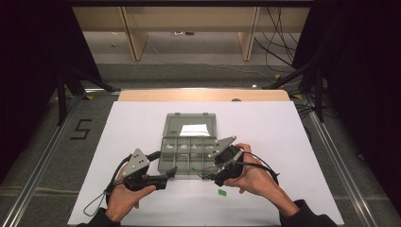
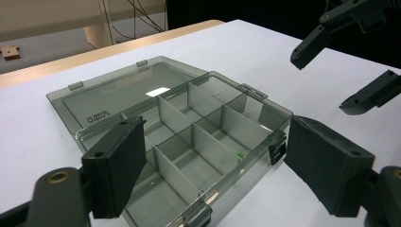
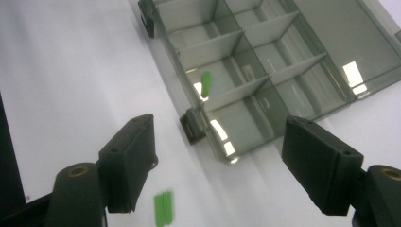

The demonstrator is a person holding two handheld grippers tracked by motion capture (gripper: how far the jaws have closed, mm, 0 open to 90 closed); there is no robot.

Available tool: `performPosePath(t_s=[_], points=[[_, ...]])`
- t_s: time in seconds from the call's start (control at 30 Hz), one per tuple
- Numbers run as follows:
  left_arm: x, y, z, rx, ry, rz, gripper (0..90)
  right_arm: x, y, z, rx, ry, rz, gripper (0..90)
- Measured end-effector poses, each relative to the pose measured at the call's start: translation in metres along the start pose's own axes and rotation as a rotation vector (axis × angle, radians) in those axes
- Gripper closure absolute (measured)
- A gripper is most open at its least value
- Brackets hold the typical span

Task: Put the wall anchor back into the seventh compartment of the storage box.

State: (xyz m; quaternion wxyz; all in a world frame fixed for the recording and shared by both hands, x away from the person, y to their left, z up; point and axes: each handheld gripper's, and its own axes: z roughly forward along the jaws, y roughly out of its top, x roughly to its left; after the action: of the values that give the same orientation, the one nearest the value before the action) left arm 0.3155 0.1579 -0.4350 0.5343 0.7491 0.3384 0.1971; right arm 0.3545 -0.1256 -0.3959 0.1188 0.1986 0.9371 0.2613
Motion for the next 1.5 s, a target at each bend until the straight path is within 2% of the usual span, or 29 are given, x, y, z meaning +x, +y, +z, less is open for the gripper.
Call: performPosePath(t_s=[0.07,0.1,0.5,0.57,0.6,0.73,0.8,1.5], points=[[0.000,0.000,0.000,0.000,0.001,-0.009,20.2,0.000,-0.004,-0.001,0.006,0.001,0.003,26.7],[0.000,0.000,0.000,0.000,-0.001,0.003,20.2,0.000,-0.006,-0.002,0.011,0.002,0.006,26.4],[0.000,0.000,0.000,-0.001,0.000,0.000,20.2,-0.002,-0.033,-0.004,0.056,0.008,0.034,26.8],[-0.001,0.000,0.000,0.000,0.001,-0.014,20.2,-0.002,-0.036,-0.003,0.064,0.012,0.041,27.1],[0.000,0.000,0.000,0.000,0.000,0.002,20.2,-0.002,-0.037,-0.003,0.068,0.008,0.042,27.1],[0.000,0.000,0.000,-0.001,0.000,0.001,20.3,-0.003,-0.040,-0.002,0.081,0.011,0.049,27.3],[-0.001,0.000,0.000,0.000,0.003,-0.018,20.2,-0.003,-0.042,-0.001,0.081,0.006,0.047,27.4],[-0.002,0.000,0.000,0.001,0.003,-0.017,20.2,-0.003,-0.051,0.013,0.151,0.014,0.047,28.2]])
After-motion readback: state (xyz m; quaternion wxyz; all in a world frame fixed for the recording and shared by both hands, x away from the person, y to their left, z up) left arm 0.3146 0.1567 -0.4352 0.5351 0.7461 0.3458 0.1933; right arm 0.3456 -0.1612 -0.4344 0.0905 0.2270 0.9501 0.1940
